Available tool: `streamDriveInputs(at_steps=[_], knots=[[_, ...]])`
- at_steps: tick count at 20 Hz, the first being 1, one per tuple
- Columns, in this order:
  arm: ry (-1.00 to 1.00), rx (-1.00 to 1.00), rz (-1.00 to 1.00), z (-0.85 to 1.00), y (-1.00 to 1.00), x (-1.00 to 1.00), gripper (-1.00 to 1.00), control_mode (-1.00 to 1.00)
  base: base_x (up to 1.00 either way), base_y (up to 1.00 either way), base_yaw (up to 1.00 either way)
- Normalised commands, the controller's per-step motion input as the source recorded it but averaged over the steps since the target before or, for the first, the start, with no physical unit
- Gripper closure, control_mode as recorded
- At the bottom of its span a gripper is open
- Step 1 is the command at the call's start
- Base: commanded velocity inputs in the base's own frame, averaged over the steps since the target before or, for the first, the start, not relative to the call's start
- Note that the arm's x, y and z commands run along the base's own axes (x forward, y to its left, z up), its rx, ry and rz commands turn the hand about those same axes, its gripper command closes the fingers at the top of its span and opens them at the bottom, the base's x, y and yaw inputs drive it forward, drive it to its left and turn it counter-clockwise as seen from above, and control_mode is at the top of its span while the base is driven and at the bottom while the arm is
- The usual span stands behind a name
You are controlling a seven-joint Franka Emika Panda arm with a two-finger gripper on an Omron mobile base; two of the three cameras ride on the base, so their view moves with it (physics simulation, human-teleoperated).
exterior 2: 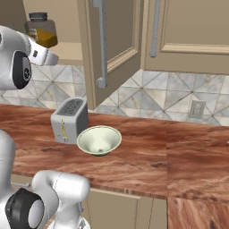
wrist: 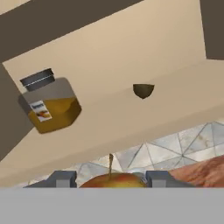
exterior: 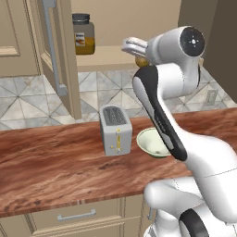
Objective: Open the cabinet. Pick the kiwi and apple from the cabinet and place them into the bowl. Then close the cabinet.
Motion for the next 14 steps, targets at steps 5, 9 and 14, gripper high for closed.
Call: streamDriveInputs(at_steps=[5, 9, 14], knots=[[0.32, 0.02, -0.02, -0.25, -0.11, -0.31, 1.00, -1.00, 0.00, 0.00, 0.00], [0.07, -0.02, 0.00, -0.17, 0.01, 0.00, 1.00, -1.00, 0.00, 0.00, 0.00], [0.21, 0.00, 0.00, -0.81, -0.07, -0.04, 1.00, -1.00, 0.00, 0.00, 0.00]])
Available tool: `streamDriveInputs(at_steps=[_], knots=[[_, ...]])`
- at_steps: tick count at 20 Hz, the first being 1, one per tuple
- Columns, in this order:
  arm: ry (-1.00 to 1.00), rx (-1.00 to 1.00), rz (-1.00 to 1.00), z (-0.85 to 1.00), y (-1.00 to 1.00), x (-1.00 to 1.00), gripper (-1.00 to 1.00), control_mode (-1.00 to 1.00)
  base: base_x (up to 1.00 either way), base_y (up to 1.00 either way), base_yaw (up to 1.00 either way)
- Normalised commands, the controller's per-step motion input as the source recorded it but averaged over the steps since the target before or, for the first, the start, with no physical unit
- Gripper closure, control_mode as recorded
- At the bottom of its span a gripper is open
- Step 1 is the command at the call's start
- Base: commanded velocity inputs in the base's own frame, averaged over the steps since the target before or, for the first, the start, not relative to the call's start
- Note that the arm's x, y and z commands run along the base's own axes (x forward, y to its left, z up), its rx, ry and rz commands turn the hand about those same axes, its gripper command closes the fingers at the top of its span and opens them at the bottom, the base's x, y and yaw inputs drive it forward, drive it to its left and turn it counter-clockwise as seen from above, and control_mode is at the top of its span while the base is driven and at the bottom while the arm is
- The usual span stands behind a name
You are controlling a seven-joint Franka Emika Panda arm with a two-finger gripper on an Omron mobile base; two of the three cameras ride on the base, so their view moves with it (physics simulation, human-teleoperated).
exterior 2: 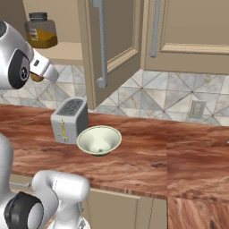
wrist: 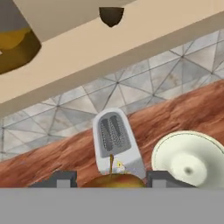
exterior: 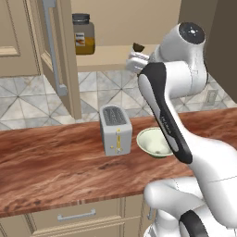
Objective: Open the cabinet. Pick the kiwi and apple from the cabinet and place them into the bowl. Then close the cabinet.
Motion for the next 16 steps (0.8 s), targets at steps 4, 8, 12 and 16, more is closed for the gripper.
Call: streamDriveInputs(at_steps=[4, 8, 12, 16], knots=[[0.22, 0.00, 0.00, -0.70, -0.22, -0.07, 1.00, -1.00, 0.00, 0.00, 0.00], [0.27, 0.04, 0.00, -0.52, -0.26, -0.01, 1.00, -1.00, 0.00, 0.00, 0.00], [0.21, 0.02, 0.00, -0.53, -0.47, 0.00, 1.00, -1.00, 0.00, 0.00, 0.00], [0.08, 0.00, 0.01, -0.33, -0.42, 0.01, 1.00, -1.00, 0.00, 0.00, 0.00]])
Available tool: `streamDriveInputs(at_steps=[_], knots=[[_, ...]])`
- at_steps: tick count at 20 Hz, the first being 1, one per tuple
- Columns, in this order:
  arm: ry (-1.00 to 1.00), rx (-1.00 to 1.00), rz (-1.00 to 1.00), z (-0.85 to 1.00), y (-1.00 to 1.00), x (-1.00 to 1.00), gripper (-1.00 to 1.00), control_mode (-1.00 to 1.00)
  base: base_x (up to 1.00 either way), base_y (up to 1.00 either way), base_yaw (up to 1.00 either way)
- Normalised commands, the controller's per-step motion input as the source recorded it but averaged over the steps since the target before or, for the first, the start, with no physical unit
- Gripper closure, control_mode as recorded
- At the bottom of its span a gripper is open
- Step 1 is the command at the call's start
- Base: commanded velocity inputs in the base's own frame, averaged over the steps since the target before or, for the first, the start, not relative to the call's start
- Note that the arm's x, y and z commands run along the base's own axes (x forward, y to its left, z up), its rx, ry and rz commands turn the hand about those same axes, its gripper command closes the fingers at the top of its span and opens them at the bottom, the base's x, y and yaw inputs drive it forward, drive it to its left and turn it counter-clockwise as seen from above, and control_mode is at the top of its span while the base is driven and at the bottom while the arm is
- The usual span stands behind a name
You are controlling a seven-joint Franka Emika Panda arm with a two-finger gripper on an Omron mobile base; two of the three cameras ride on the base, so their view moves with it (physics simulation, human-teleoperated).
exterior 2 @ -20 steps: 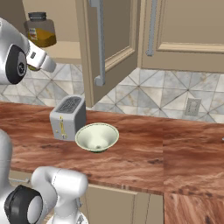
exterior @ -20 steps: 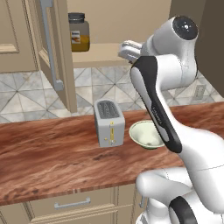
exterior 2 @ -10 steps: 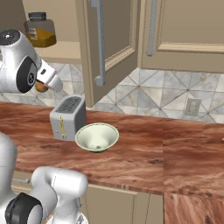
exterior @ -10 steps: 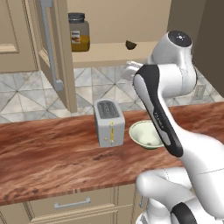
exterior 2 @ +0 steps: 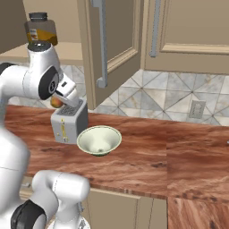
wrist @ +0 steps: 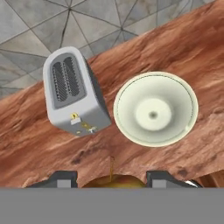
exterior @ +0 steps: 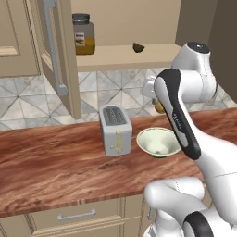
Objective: Open the cabinet. Pick the kiwi and apple from the cabinet and place them into the bowl. Then close the cabinet.
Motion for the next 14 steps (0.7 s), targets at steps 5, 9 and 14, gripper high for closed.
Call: streamDriveInputs(at_steps=[5, 9, 14], knots=[[0.00, -0.04, 0.01, -0.26, -0.17, 0.01, 1.00, -1.00, 0.00, 0.00, 0.00], [0.01, -0.09, -0.12, -0.34, -0.16, 0.00, 1.00, -1.00, 0.00, 0.00, 0.00], [0.01, -0.06, -0.16, -0.26, -0.07, 0.00, 1.00, -1.00, 0.00, 0.00, 0.00]])
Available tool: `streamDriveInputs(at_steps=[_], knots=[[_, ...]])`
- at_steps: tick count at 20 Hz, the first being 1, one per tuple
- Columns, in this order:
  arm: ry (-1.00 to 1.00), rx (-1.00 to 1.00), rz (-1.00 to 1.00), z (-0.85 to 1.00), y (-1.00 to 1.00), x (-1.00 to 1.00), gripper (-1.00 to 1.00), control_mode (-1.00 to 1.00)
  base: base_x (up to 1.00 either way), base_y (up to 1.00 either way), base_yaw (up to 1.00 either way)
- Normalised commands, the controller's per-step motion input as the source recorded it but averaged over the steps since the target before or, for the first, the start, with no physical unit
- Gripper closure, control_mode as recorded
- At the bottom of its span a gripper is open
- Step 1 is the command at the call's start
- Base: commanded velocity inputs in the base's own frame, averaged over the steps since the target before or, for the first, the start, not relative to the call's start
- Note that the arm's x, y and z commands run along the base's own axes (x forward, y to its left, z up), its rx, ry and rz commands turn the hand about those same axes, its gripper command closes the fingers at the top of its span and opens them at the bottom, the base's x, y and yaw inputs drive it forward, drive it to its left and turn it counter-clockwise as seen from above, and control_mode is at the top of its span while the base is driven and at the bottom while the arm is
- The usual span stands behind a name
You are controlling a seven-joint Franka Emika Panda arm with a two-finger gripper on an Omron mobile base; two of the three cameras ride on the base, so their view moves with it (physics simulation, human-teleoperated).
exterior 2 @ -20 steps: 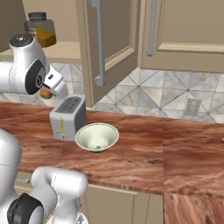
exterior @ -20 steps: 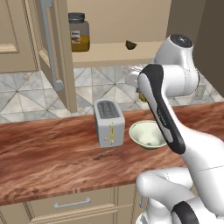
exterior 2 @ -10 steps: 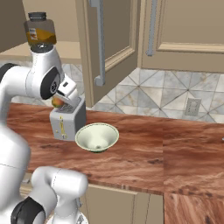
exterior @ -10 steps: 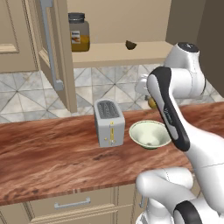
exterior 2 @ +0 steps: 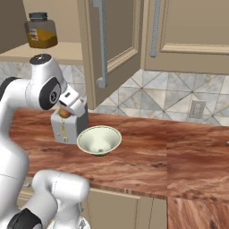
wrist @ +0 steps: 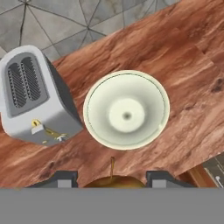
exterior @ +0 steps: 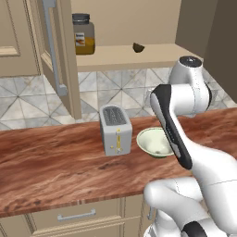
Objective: Open the cabinet. Pick the kiwi and apple from the cabinet and place them into the bowl. Then close the cabinet.
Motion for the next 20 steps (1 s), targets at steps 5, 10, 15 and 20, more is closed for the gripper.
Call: streamDriveInputs(at_steps=[5, 10, 15, 20], knots=[[0.05, -0.03, -0.02, -0.08, 0.00, 0.00, 1.00, -1.00, 0.00, 0.00, 0.00], [0.00, 0.00, 0.00, -0.13, -0.17, 0.18, 1.00, -1.00, 0.00, 0.00, 0.00], [0.00, 0.00, 0.00, -0.25, -0.32, 0.14, 1.00, -1.00, 0.00, 0.00, 0.00], [0.01, 0.00, 0.00, -0.38, -0.19, 0.29, 1.00, -1.00, 0.00, 0.00, 0.00]])
